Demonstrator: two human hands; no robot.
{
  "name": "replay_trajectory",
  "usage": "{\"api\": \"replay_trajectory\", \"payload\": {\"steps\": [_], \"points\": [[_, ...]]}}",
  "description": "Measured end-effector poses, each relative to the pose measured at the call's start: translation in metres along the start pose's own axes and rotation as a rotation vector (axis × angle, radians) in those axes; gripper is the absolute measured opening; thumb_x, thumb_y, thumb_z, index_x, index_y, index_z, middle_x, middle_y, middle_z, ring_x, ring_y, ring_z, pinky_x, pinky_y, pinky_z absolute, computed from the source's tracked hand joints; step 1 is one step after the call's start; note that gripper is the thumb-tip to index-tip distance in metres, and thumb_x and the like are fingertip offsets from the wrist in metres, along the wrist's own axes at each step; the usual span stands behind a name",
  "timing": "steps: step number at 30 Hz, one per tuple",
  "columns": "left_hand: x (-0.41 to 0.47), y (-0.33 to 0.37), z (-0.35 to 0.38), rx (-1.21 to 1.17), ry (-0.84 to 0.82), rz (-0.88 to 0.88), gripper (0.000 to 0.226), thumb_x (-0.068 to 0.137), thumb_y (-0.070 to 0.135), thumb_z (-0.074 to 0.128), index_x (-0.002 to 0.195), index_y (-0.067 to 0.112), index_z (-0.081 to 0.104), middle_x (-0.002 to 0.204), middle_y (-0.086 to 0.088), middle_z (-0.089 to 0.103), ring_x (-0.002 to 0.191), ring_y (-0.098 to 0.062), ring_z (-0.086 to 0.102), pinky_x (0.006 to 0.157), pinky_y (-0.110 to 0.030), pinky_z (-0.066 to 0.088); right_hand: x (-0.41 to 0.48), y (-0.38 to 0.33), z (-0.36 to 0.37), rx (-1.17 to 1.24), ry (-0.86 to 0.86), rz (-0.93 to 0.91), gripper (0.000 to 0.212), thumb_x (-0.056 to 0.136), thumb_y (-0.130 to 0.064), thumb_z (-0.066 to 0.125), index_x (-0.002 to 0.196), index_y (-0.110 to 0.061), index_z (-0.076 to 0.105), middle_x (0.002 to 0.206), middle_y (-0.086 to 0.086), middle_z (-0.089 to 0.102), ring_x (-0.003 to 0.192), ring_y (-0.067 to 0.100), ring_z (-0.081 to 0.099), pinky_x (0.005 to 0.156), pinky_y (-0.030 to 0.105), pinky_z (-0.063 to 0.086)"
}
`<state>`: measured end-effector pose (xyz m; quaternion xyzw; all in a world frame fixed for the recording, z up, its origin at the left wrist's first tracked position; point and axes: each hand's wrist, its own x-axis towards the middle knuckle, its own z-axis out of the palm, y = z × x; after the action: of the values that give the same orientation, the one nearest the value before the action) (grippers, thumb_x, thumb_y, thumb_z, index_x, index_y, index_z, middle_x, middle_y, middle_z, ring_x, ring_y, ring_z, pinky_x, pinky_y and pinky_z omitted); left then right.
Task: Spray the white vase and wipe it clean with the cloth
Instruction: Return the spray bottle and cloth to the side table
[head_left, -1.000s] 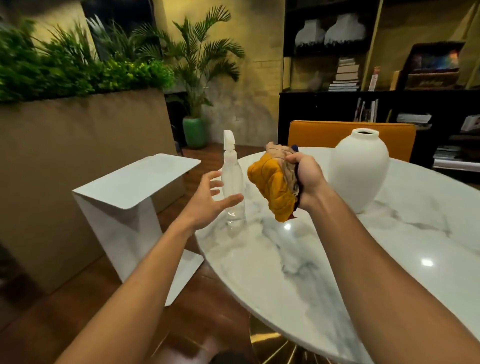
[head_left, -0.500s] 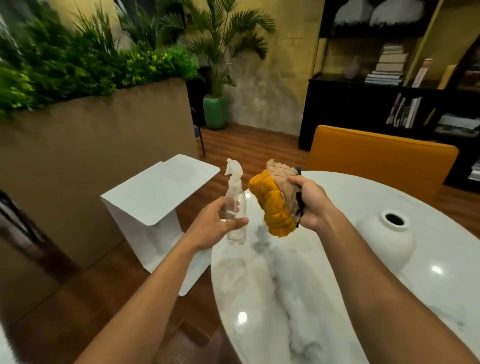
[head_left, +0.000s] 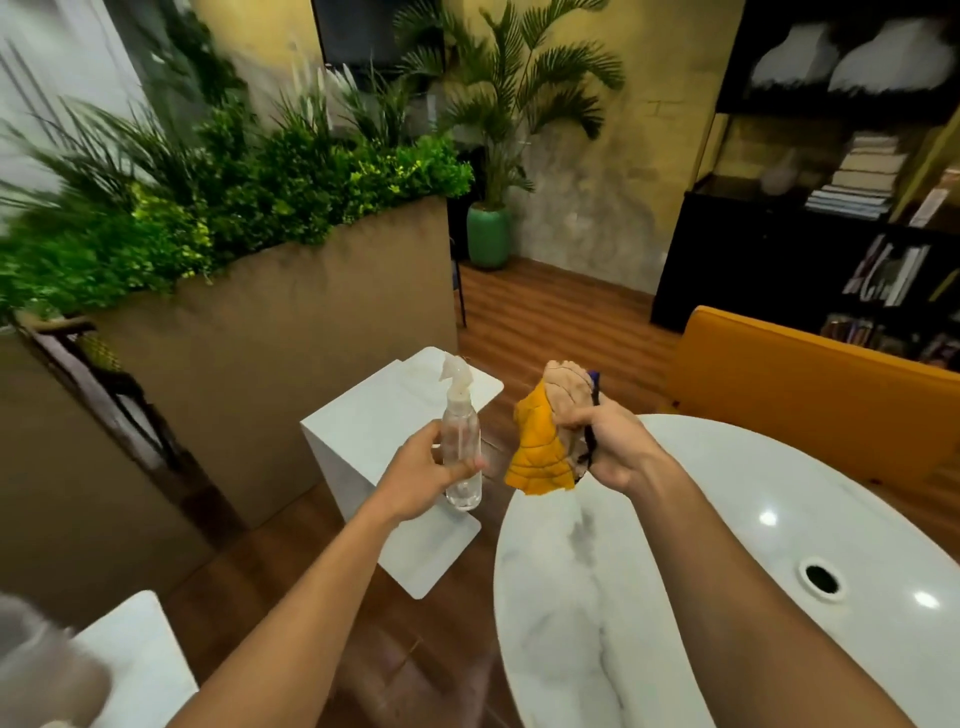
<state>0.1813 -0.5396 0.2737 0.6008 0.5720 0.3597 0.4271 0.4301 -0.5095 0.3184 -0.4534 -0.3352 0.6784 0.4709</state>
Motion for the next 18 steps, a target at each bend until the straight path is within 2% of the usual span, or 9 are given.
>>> {"api": "replay_trajectory", "payload": {"steps": [3,8,10,14,18], "points": [[0.000,0.005,-0.017,0.011,0.054,-0.020,0.051,0.079,0.038,0.083,0.123,0.029,0.060,0.118,0.010,0.068,0.111,-0.014,0.064,0.097,-0.041,0.054,0.006,-0.006,0.011,-0.050,-0.011,-0.013,0.059,0.089,0.014,0.058,0.139,-0.018,0.059,0.127,0.010,0.071,0.119,0.032,0.067,0.108,0.050,0.049],[-0.003,0.011,-0.029,-0.015,0.192,-0.079,0.055,0.084,0.035,0.080,0.130,0.026,0.051,0.125,0.008,0.064,0.115,-0.014,0.061,0.092,-0.030,0.049,0.017,-0.014,0.016,-0.090,-0.047,-0.043,0.052,0.090,0.014,0.057,0.127,-0.022,0.065,0.119,0.007,0.075,0.110,0.029,0.071,0.099,0.046,0.056],[0.001,0.007,-0.034,-0.051,0.260,-0.109,0.054,0.082,0.037,0.082,0.124,0.026,0.050,0.125,0.008,0.064,0.114,-0.014,0.061,0.091,-0.031,0.050,0.026,-0.011,0.019,-0.102,-0.048,-0.039,0.045,0.092,0.010,0.057,0.123,-0.021,0.066,0.117,0.009,0.076,0.107,0.030,0.073,0.093,0.047,0.058],[0.021,-0.012,-0.043,-0.103,0.373,-0.161,0.055,0.074,0.042,0.087,0.114,0.027,0.053,0.122,0.010,0.067,0.113,-0.014,0.063,0.096,-0.040,0.053,0.049,0.003,0.025,-0.113,-0.017,0.019,0.038,0.096,0.002,0.057,0.130,-0.013,0.066,0.114,0.013,0.076,0.107,0.035,0.072,0.092,0.054,0.058],[0.052,-0.027,-0.051,-0.091,0.426,-0.163,0.053,0.075,0.037,0.087,0.117,0.025,0.056,0.122,0.010,0.061,0.113,-0.014,0.060,0.092,-0.036,0.053,0.083,0.010,0.032,-0.098,0.026,0.041,0.033,0.098,-0.001,0.057,0.126,-0.014,0.067,0.104,0.010,0.079,0.093,0.029,0.076,0.071,0.041,0.062]]}}
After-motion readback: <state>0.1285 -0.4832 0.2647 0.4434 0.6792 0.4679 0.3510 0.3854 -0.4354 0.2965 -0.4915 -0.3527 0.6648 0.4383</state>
